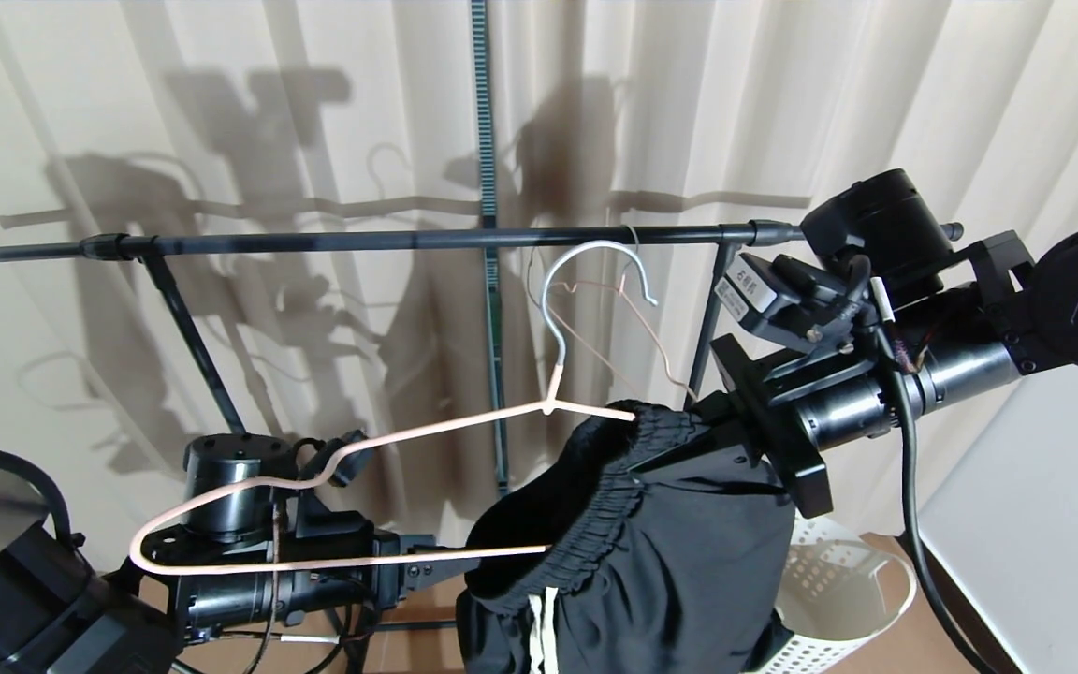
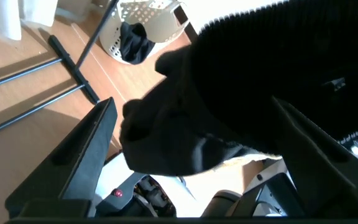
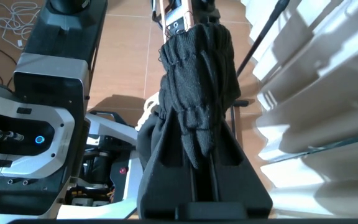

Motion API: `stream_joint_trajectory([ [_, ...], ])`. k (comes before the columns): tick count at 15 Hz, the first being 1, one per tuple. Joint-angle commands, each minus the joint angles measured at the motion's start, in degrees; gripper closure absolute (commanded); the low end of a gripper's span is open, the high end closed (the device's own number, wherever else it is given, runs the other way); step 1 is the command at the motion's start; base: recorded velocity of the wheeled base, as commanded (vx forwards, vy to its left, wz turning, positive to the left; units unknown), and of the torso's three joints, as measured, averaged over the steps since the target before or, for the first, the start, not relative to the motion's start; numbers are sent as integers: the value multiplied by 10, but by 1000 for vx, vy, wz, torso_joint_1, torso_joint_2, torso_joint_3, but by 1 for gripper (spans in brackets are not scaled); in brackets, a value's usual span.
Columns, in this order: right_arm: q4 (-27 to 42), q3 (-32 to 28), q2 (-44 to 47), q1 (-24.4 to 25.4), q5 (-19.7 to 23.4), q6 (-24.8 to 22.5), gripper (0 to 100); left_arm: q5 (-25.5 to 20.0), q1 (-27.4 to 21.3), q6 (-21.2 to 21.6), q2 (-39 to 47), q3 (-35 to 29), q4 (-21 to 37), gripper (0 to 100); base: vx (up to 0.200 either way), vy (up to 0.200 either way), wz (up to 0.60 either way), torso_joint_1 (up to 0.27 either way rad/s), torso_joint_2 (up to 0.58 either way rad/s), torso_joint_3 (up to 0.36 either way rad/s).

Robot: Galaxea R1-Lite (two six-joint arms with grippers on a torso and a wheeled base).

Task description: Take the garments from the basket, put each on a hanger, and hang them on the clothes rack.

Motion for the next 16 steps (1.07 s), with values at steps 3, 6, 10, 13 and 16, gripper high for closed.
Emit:
stream_joint_trajectory([
  [3, -20, 4, 0, 3, 0, 7, 100, 14, -23, 0, 18, -5, 0, 0, 0, 0, 0, 0, 0, 0],
  [6, -23, 8, -1, 3, 15, 8, 100, 16, -24, 0, 29, -13, 0, 0, 0, 0, 0, 0, 0, 0],
  [10, -24, 20, -15, 2, 18, 9, 100, 16, -29, -1, 31, -16, 0, 100, 0, 0, 0, 0, 0, 0],
  [13, -25, 42, -32, -10, 18, 9, 100, 16, -23, -2, 30, -15, 0, 100, 0, 0, 0, 0, 0, 0],
  [16, -36, 66, -45, -47, 17, 9, 100, 16, 17, 1, 28, -2, -1, 100, 0, 0, 0, 0, 0, 0],
])
